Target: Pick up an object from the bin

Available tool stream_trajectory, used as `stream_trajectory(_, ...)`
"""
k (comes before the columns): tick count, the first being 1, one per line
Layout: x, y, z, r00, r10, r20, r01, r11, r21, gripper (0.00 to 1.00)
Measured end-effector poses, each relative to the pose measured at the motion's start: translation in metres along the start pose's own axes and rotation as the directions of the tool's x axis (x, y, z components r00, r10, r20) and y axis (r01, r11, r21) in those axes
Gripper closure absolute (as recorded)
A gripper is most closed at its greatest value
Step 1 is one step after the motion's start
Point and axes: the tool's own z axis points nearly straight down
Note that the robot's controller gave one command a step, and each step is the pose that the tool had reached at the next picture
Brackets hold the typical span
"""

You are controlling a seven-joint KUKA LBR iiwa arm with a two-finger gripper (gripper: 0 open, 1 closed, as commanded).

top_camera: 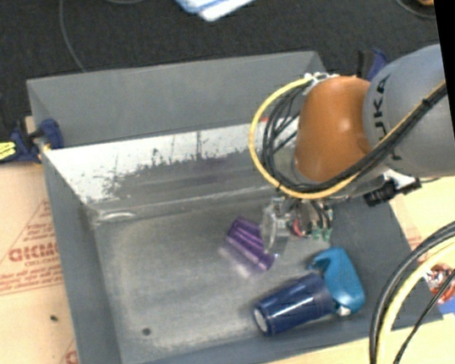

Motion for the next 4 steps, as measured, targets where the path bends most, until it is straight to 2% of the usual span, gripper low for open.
stream_trajectory(1,0.004,-0.008,-0.015,0.942,-0.335,-0.009,0.335,0.942,-0.001,0.00)
stream_trajectory(2,0.005,-0.008,-0.015,0.943,-0.334,-0.009,0.334,0.943,-0.001,0.00)
stream_trajectory(3,0.007,-0.018,0.049,0.997,-0.075,-0.001,0.075,0.997,0.001,0.00)
stream_trajectory(4,0.017,-0.005,0.066,1.000,-0.013,-0.005,0.013,1.000,0.001,1.00)
